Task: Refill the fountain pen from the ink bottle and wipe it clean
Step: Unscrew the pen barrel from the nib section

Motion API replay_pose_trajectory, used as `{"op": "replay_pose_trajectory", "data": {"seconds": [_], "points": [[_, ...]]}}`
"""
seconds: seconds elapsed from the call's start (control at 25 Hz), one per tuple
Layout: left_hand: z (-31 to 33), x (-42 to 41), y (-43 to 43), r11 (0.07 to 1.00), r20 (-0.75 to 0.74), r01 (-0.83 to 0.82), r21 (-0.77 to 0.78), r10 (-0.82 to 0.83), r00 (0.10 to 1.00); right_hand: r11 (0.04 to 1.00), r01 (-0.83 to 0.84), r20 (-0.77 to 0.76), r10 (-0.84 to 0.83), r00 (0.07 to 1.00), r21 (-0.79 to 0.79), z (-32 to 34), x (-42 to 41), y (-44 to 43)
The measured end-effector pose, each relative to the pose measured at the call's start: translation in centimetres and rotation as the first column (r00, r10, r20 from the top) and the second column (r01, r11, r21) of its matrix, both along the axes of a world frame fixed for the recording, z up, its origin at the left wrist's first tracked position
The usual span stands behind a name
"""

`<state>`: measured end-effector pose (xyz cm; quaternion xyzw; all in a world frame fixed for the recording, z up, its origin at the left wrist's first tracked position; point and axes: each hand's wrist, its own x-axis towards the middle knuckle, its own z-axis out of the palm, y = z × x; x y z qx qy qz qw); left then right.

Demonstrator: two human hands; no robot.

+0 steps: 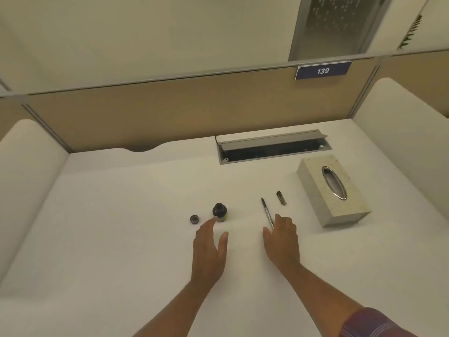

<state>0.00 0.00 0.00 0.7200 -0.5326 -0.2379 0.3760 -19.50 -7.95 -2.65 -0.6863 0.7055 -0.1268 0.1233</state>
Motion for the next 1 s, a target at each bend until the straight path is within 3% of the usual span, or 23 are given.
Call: {"op": "replay_pose_trajectory", "data": {"seconds": [0.12,0.2,0.4,0.48,0.68,0.84,1.0], "points": [[0.4,-0.6,-0.7,0.990,-0.355,-0.105,0.090,0.130,0.926,0.999,0.024,0.019,-0.024,1.000,0.037,0.3,-0.3,-1.4],[1.0,-0.8,-1.2,0.974,-0.506,-0.154,0.167,0.219,0.834,0.996,0.046,0.042,-0.049,0.998,0.079,0.7,-0.1,-2.2],[1.4,-0.2,-1.8,0.897,-0.815,-0.186,0.401,0.442,0.374,0.991,0.084,0.127,-0.097,0.987,0.105,0.0,0.1,-3.0],[1.2,0.1,-1.6,0.889,-0.851,-0.132,0.438,0.457,0.259,0.979,0.131,0.225,-0.164,0.961,0.155,0.3,0.3,-3.2],[1.8,0.0,-2.1,0.903,-0.873,-0.053,0.427,0.427,0.237,0.955,0.185,0.531,-0.284,0.798,0.233,4.0,2.0,-1.7],[3.7,-0.2,-2.7,0.924,-0.896,-0.027,0.382,0.377,0.233,0.959,0.064,0.688,-0.243,0.683,0.276,7.8,3.2,1.6],[5.2,-0.1,-3.0,0.940,-0.915,0.000,0.340,0.331,0.231,0.955,-0.057,0.749,-0.189,0.634,0.290,10.0,3.7,4.2]]}}
